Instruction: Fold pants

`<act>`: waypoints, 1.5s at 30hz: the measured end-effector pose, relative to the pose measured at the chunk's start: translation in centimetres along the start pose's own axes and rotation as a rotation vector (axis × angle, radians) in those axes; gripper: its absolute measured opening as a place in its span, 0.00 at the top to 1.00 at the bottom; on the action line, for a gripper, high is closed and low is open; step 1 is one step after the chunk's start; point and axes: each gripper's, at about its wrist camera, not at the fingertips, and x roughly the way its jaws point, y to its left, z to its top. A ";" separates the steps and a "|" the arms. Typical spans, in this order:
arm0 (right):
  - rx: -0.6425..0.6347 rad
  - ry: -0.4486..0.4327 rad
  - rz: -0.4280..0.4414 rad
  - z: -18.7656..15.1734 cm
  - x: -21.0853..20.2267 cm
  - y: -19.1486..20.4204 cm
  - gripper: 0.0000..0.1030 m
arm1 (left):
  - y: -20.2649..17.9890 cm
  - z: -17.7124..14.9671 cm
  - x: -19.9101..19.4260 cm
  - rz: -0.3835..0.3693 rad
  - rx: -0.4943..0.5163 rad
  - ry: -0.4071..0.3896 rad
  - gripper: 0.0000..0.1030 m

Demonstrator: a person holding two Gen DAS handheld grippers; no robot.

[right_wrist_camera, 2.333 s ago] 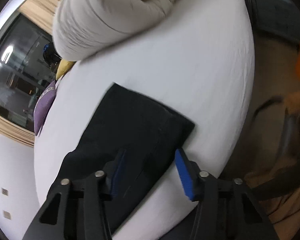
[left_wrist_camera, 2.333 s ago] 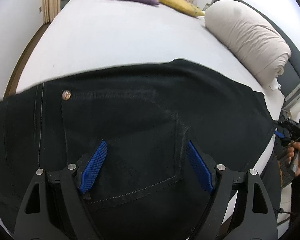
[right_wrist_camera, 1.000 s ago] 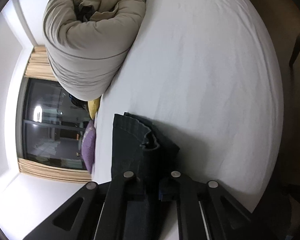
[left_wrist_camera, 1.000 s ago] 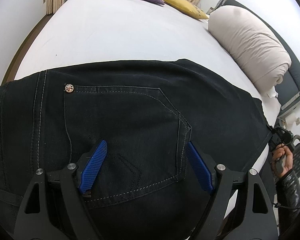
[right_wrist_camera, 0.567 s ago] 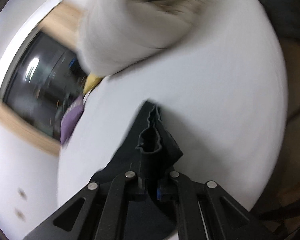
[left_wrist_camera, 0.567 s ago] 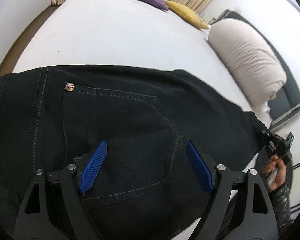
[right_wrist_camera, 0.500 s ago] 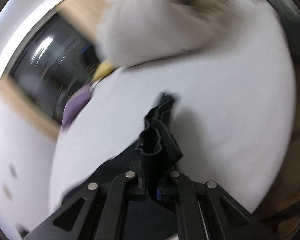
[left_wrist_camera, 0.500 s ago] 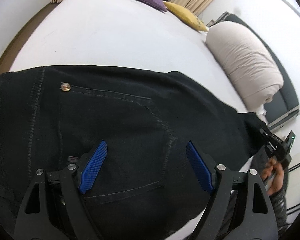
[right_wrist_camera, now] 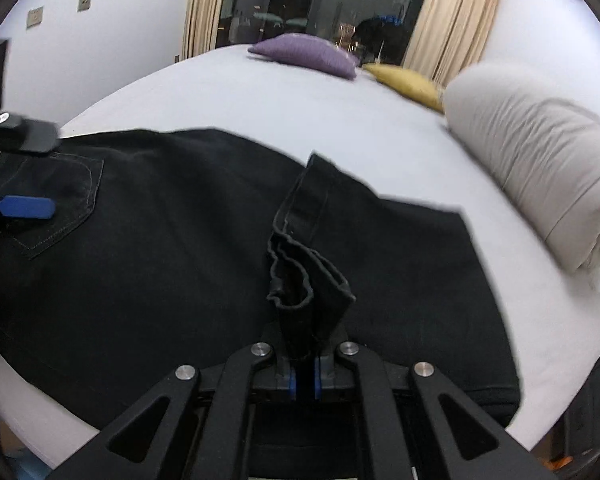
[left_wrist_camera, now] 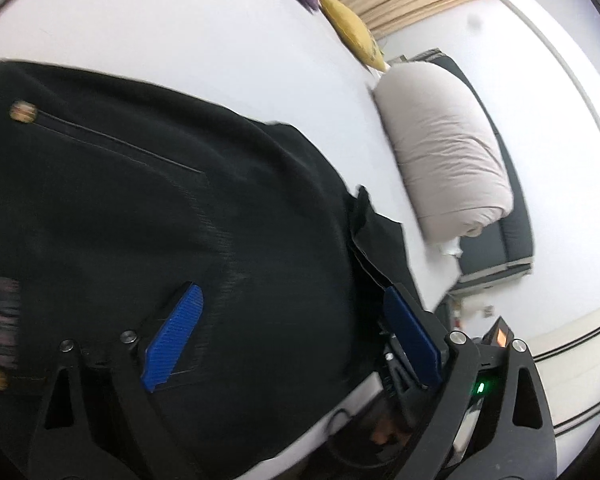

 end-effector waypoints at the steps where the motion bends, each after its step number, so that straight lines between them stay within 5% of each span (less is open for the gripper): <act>1: -0.010 -0.012 -0.010 0.2 -0.4 0.2 0.93 | -0.5 0.2 0.6 -0.016 -0.003 0.013 0.10; 13: -0.214 -0.079 0.005 0.5 -4.7 8.1 0.93 | -3.4 2.5 6.7 -0.047 0.022 0.157 0.12; 15: -0.244 -0.075 0.020 0.5 -4.8 9.2 0.93 | -3.1 2.6 6.6 -0.047 0.030 0.168 0.23; 17: -0.265 -0.071 0.031 0.6 -4.9 9.8 0.93 | -2.4 2.8 6.7 -0.042 0.014 0.180 0.54; 20: -0.296 -0.068 0.049 0.6 -5.0 10.6 0.93 | -1.8 3.0 6.2 -0.026 0.005 0.176 0.69; 32: -0.379 -0.063 0.070 1.3 -3.8 9.5 0.91 | -0.5 2.3 4.7 0.055 0.039 0.141 0.76; 39: -0.298 0.039 0.142 0.3 -0.7 8.4 0.86 | 0.7 2.4 3.9 0.071 0.021 0.120 0.76; 41: -0.278 0.045 0.169 0.5 -0.8 7.7 0.77 | 0.3 2.3 2.7 0.099 0.027 0.095 0.76; 43: -0.250 0.060 0.212 0.7 -1.0 6.5 0.49 | -0.5 2.5 1.2 0.154 0.064 0.037 0.76; 45: -0.175 0.070 0.339 0.9 -1.8 4.0 0.30 | -1.9 3.1 -0.1 0.210 0.131 -0.008 0.76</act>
